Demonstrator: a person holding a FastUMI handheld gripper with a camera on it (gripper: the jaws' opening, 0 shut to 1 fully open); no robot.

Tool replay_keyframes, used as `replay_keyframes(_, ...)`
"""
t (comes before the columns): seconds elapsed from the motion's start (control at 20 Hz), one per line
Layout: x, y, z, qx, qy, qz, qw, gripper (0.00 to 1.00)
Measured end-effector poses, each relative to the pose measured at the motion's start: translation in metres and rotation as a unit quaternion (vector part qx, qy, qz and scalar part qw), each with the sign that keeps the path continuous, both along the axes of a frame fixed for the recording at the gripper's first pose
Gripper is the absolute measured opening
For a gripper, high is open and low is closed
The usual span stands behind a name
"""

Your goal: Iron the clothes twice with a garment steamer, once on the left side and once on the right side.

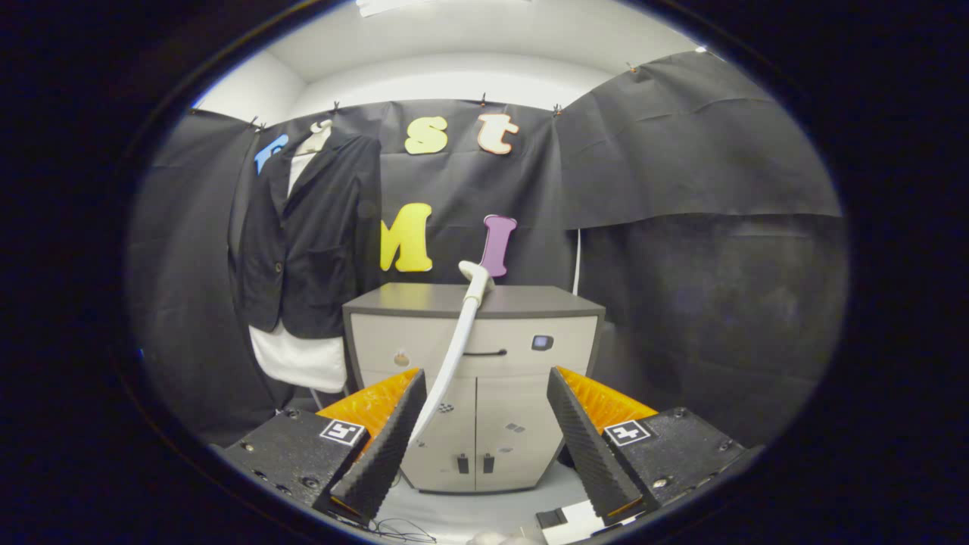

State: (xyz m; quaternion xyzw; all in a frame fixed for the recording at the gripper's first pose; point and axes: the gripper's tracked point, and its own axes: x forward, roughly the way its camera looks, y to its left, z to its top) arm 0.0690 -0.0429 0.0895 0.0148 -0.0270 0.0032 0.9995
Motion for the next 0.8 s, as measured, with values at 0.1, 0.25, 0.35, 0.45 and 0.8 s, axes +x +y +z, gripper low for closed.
replay_keyframes(0.1, 0.024, -0.016, 0.021, 0.012, -0.008, 0.002, 1.0, 1.0)
replay_keyframes(0.25, 0.066, -0.039, 0.053, 0.037, -0.012, 0.017, 0.999, 1.0)
replay_keyframes(0.35, 0.099, -0.053, 0.075, 0.055, -0.012, 0.027, 0.998, 1.0)
replay_keyframes(0.45, 0.136, -0.064, 0.095, 0.071, -0.014, 0.04, 0.997, 1.0)
replay_keyframes(0.8, 0.261, -0.072, 0.142, 0.082, 0.007, 0.101, 0.991, 1.0)
